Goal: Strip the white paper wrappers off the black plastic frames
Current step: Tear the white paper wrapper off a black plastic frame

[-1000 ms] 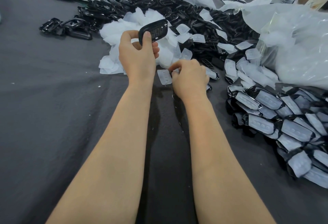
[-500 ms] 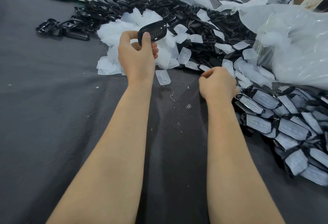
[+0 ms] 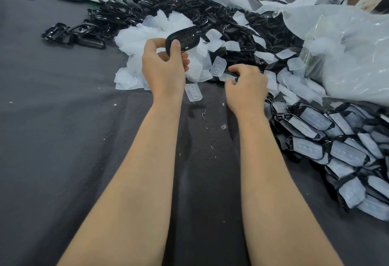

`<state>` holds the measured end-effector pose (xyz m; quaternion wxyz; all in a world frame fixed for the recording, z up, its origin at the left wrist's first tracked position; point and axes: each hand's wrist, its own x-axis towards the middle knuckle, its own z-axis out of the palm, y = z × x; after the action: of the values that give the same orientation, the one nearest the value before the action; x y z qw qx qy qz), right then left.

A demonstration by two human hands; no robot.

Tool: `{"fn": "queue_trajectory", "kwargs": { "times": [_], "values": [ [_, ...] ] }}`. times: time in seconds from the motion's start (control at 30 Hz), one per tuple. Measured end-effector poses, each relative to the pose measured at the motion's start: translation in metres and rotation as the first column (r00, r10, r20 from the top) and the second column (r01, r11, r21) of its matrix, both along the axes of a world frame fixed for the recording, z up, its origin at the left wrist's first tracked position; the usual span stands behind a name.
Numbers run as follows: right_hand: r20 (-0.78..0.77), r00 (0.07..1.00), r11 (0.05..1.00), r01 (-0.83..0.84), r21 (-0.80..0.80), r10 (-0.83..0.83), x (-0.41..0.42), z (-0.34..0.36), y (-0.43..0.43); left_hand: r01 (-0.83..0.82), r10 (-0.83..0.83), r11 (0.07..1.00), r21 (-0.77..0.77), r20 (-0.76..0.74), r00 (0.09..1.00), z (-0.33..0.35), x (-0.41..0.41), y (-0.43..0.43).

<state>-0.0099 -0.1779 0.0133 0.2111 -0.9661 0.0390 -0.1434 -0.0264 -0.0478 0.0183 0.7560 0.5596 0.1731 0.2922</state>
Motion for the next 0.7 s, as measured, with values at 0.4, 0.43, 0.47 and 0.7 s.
{"fn": "queue_trajectory", "kwargs": {
  "times": [0.4,0.43,0.47,0.7],
  "values": [
    [-0.145,0.989,0.998,0.0,-0.057,-0.008,-0.002,-0.004,-0.004,0.007,-0.007,1.0,0.012,0.0,1.0,0.0,0.001,-0.002],
    [-0.162,0.987,0.998,0.001,-0.059,-0.011,-0.002,-0.003,-0.006,0.007,-0.007,1.0,0.012,0.0,1.0,0.0,0.001,-0.002],
    [-0.184,0.983,0.998,-0.002,-0.059,-0.009,-0.003,-0.001,-0.008,0.007,-0.007,1.0,0.012,-0.001,1.0,0.0,0.001,-0.002],
    [-0.262,0.964,0.998,-0.06,-0.022,0.052,-0.017,0.011,-0.016,0.009,-0.009,1.0,0.02,-0.004,1.0,-0.001,0.002,-0.002]
  ]
}}
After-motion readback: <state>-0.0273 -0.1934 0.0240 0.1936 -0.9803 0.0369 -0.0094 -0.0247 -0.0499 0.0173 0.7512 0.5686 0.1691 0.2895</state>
